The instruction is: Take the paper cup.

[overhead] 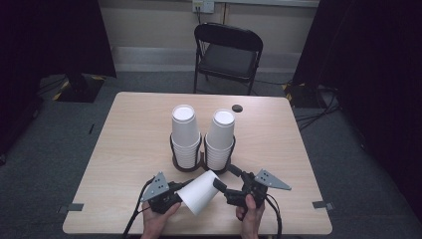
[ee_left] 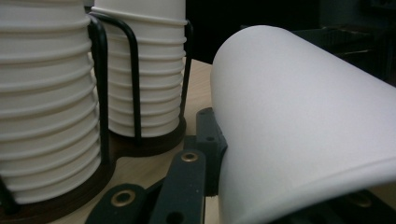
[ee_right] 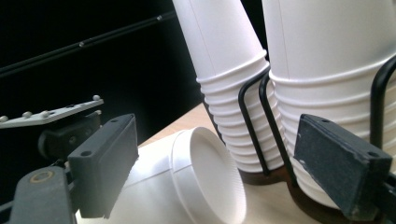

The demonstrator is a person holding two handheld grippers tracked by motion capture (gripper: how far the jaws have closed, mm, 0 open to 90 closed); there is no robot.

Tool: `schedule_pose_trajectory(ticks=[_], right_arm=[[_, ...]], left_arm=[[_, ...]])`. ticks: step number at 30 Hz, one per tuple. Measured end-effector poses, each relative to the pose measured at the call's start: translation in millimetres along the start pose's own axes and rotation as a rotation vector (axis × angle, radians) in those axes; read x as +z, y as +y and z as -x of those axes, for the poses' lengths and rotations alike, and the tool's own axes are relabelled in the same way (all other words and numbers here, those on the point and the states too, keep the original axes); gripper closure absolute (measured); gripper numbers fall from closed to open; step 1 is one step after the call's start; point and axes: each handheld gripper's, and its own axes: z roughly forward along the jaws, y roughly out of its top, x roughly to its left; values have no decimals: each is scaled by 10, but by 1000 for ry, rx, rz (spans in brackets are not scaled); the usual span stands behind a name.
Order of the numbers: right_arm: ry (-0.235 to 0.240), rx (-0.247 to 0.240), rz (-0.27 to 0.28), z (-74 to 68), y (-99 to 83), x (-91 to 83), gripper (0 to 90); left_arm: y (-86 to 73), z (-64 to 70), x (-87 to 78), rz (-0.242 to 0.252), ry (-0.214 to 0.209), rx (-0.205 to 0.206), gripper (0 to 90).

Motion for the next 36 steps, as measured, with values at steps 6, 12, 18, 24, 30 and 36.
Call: schedule_pose_trajectory(ticks=[6,12,18,24,30,36], right_arm=[[-48,-154,68,-20,-79,-55,121],[-130,-199,24,-30,-164,-47,135],[-131,-305,-8,-63,-182,-82,131],[-112,-467,-141,-88,-228,-47,135],[-135,-585,-206,-117,-301,4,135],[-140,-682,-264,-182,-377,17,132]], left_arm=[[45,-88,-52,-60,-13,6,864],[100,-154,-69,-96,-1,-2,863],[161,-223,-74,-141,8,-10,864],[240,-243,-45,-225,-12,6,864],[316,-257,2,-311,-25,11,864],[403,-270,50,-372,-38,27,864]])
